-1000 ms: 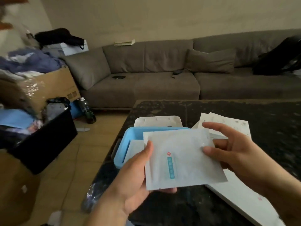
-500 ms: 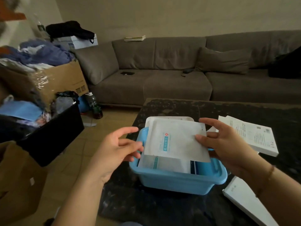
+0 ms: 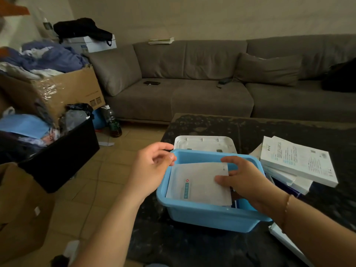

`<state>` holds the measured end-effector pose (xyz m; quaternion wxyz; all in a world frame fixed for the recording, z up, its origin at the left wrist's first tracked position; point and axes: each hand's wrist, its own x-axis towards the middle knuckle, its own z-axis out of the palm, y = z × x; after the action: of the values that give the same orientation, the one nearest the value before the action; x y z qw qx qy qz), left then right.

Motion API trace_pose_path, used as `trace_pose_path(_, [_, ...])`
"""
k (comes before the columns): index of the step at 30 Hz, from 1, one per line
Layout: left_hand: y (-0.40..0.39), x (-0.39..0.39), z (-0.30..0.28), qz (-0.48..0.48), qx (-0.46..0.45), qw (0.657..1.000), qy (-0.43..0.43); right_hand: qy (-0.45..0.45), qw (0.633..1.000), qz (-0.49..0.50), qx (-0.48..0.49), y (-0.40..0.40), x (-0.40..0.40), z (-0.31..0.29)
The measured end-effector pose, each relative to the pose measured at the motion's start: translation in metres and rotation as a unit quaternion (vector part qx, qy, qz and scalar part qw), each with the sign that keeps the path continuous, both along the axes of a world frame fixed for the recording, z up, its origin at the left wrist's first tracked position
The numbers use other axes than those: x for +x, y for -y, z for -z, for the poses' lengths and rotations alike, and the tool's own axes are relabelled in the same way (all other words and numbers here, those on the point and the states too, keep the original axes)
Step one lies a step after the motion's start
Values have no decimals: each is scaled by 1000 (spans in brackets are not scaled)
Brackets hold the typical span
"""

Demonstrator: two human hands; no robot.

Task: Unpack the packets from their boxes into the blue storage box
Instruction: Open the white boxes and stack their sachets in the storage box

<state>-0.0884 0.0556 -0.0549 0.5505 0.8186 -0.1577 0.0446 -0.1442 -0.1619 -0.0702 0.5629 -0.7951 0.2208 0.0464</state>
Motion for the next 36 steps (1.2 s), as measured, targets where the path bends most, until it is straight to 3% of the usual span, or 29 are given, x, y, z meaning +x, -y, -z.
trace_pose_path(4, [4, 2, 7, 18, 42, 999, -8, -29, 990, -55, -124, 0, -2, -3])
trace_pose_path(8, [7, 4, 14, 24, 97, 995, 2, -22, 954, -140, -266, -3, -6, -10])
trace_pose_path(13, [14, 1, 16, 23, 175, 984, 30, -38, 904, -209, -372, -4, -11, -17])
trace_pose_path(16, [19, -1, 17, 13, 201, 978, 53, -28, 895, -216, -388, -2, -12, -15])
trace_pose_path(18, [25, -8, 17, -22, 197, 975, 105, -19, 899, -224, -376, 0, -11, -10])
trace_pose_path(20, [33, -22, 16, -51, 130, 963, 231, -7, 903, -219, -369, 2, -14, -9])
trace_pose_path(22, [49, -47, 18, -10, 45, 921, 387, 29, 906, -188, -379, 7, -22, -17])
trace_pose_path(24, [72, -84, 26, 128, -1, 867, 482, 87, 914, -135, -372, 20, -39, -31])
trace_pose_path(26, [101, -119, 40, 254, 29, 809, 529, 134, 924, -63, -354, 42, -63, -46])
trace_pose_path(28, [139, -149, 67, 322, 90, 779, 531, 163, 930, 10, -330, 72, -94, -56])
trace_pose_path(33, [222, -195, 130, 336, 193, 833, 394, 183, 930, 169, -271, 148, -172, -41])
trace_pose_path(36, [242, -210, 145, 318, 241, 848, 350, 162, 935, 221, -226, 180, -213, -16])
